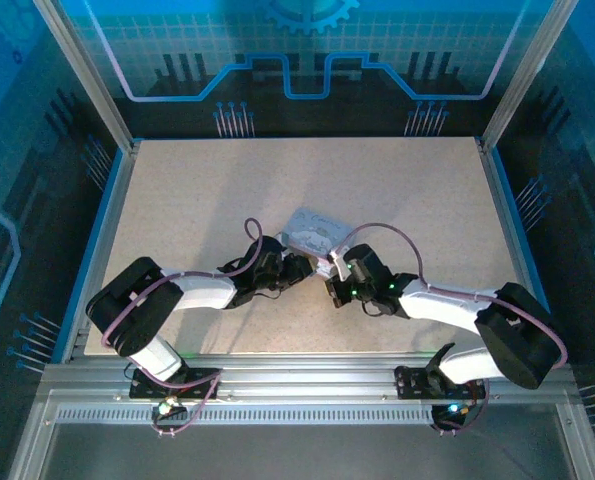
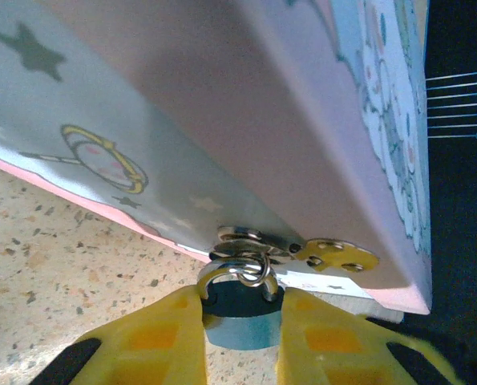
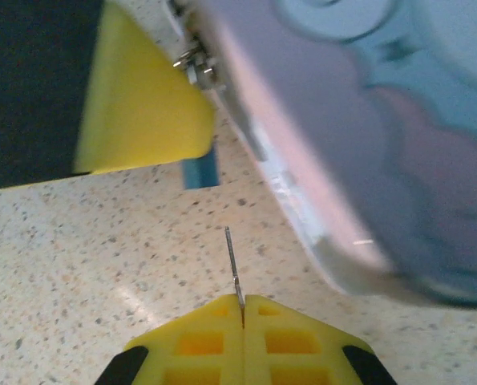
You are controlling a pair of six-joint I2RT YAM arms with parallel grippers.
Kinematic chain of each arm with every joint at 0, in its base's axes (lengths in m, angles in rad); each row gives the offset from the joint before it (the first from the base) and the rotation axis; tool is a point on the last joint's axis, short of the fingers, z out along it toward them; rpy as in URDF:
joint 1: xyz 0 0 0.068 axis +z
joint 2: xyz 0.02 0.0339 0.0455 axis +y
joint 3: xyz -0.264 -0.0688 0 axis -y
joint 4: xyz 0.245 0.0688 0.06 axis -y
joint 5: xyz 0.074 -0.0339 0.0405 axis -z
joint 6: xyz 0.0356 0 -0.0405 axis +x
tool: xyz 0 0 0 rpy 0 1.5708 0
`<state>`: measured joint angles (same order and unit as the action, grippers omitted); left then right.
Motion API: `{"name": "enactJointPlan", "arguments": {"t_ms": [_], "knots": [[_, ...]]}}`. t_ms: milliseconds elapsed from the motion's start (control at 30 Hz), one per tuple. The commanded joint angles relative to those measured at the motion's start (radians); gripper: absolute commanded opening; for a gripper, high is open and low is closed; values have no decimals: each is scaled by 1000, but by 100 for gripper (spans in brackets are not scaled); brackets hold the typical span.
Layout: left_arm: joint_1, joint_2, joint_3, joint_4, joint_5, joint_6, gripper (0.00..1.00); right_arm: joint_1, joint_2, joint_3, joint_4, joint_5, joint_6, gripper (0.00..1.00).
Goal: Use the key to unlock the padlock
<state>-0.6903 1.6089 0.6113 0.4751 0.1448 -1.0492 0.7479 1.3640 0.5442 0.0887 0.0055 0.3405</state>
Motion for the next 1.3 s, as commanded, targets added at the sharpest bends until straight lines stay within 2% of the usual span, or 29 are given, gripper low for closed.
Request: {"name": "enactJointPlan", "arguments": {"t_ms": [0,300,1267], "knots": [[-13,-26,34,13,-16,-13,22,26,29,3,48,-14,30,0],[-16,-29,26,7,-28,-12,22,27,75,37,60,-3,57,0],[-17,-20,10,20,-31,-16,23,-8,32,40,51,-1,76,0]]}}
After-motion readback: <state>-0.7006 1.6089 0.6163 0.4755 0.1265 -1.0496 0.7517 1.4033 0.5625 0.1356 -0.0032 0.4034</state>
